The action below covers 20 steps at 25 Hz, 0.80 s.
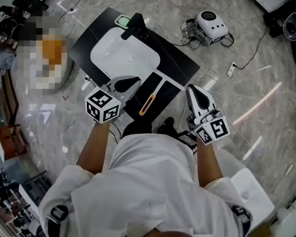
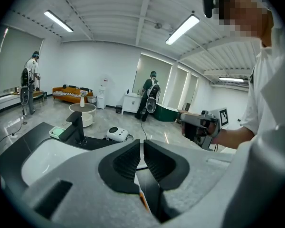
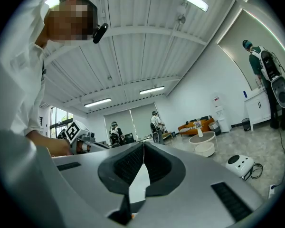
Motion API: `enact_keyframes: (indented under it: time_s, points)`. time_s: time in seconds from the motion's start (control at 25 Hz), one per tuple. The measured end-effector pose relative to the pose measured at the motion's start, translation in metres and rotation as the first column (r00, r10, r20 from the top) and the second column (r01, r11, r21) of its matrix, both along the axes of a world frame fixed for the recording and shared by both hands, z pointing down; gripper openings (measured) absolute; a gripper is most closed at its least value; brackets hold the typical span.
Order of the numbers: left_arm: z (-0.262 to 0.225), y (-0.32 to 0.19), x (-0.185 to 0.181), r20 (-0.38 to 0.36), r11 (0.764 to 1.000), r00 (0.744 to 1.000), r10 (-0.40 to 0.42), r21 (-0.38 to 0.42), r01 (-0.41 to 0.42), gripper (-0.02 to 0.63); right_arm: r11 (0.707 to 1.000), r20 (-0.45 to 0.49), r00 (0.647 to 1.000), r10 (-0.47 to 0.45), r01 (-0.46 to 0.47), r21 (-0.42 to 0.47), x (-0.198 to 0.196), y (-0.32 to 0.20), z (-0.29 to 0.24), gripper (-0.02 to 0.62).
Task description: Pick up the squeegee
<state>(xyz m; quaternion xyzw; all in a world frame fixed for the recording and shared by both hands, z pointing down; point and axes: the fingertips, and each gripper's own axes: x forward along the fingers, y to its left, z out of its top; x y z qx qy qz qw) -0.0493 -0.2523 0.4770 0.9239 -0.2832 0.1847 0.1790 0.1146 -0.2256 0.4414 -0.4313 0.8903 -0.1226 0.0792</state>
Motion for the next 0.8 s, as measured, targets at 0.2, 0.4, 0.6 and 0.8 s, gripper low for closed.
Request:
enact_keyframes:
  time_s: [0.2, 0.4, 0.6, 0.8]
  points:
    - [0.045, -0.014, -0.002, 0.046, 0.994, 0.998, 0.030, -0.106, -0.025, 0.091, 0.999, -0.025, 0.999, 0.026, -0.026, -0.033, -0.001, -0.014, 0.017, 0.015]
    - [0.097, -0.011, -0.005, 0.102, 0.978, 0.993, 0.053, -0.206, -0.032, 0.118, 0.995, -0.041, 0.998, 0.042, -0.046, -0.086, -0.004, -0.019, 0.040, 0.015]
    - [0.137, -0.008, 0.006, 0.130, 0.960, 0.988, 0.084, -0.276, -0.045, 0.130, 0.989, -0.054, 0.997, 0.052, -0.059, -0.138, -0.003, -0.023, 0.064, 0.015]
    - [0.174, -0.010, 0.023, 0.177, 0.939, 0.974, 0.139, -0.336, -0.073, 0.174, 0.981, -0.049, 0.997, 0.066, -0.074, -0.181, 0.004, -0.022, 0.085, 0.014]
